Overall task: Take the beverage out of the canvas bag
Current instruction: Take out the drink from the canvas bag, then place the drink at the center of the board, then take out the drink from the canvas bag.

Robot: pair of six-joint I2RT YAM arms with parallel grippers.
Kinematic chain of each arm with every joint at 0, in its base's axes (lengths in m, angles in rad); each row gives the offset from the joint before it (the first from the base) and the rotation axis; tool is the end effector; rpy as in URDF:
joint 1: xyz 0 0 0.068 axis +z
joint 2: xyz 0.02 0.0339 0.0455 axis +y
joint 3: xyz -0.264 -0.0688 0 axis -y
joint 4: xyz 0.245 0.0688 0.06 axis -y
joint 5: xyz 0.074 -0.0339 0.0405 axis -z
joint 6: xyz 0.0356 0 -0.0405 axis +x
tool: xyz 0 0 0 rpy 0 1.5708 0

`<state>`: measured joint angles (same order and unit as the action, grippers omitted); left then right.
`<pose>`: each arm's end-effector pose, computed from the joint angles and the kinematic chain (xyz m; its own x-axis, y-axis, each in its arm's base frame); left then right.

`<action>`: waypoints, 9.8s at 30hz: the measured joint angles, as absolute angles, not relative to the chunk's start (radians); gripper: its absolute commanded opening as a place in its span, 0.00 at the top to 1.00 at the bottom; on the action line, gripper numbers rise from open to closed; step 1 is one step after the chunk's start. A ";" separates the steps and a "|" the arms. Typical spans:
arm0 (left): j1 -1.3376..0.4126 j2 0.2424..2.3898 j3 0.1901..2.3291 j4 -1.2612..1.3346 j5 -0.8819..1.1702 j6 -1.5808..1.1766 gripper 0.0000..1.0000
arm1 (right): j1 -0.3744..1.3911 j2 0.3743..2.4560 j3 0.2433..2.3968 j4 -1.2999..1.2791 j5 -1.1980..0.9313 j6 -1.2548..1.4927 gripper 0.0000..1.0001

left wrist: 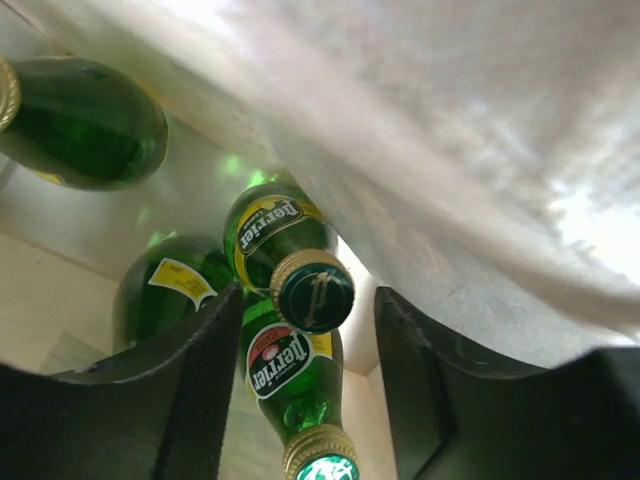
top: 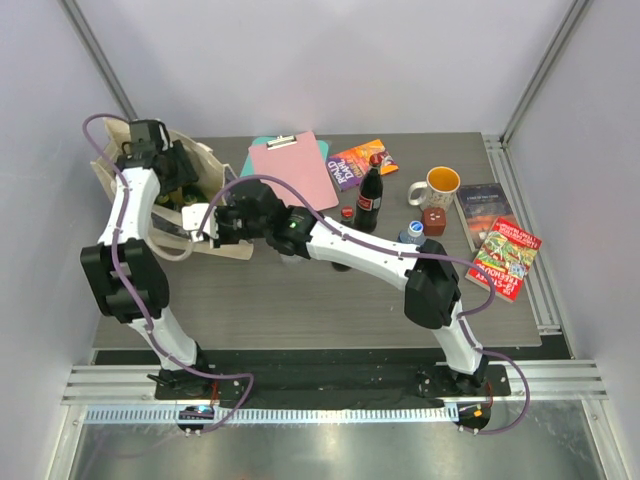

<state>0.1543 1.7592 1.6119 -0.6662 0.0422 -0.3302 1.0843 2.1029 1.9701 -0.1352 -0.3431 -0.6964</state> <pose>0.3914 0.0594 0.3166 -0.6388 -0.4272 -0.6399 -0.3510 0.9019 -0.2517 0.2271 0.4550 0.3396 0.5363 -0.2781 -0.7969 -0.8344 -0.0324 -0.5502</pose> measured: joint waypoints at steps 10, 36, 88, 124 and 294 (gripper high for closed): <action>0.131 1.774 1.645 -0.697 0.012 -0.282 1.00 | 1.084 2.103 1.970 -0.134 -0.341 -0.679 0.91; 0.130 1.542 1.758 -0.778 0.010 -0.312 1.00 | 0.981 2.103 2.156 -0.124 -0.381 -0.277 0.20; 0.116 1.248 1.858 -0.839 0.275 -0.469 1.00 | 0.976 2.284 2.463 -0.053 -0.276 -0.069 0.15; 0.074 1.166 1.832 -0.812 0.494 -0.585 0.93 | 0.971 1.980 2.173 -0.236 -0.358 0.004 0.91; 0.032 0.813 1.454 -0.929 -0.126 -0.576 0.00 | 1.032 2.045 1.962 -0.143 -0.343 -0.813 0.37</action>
<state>0.0319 0.8127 1.4544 -0.9287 -0.1257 -0.5762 1.0321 2.0449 1.9617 -0.1429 -0.3428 -0.8135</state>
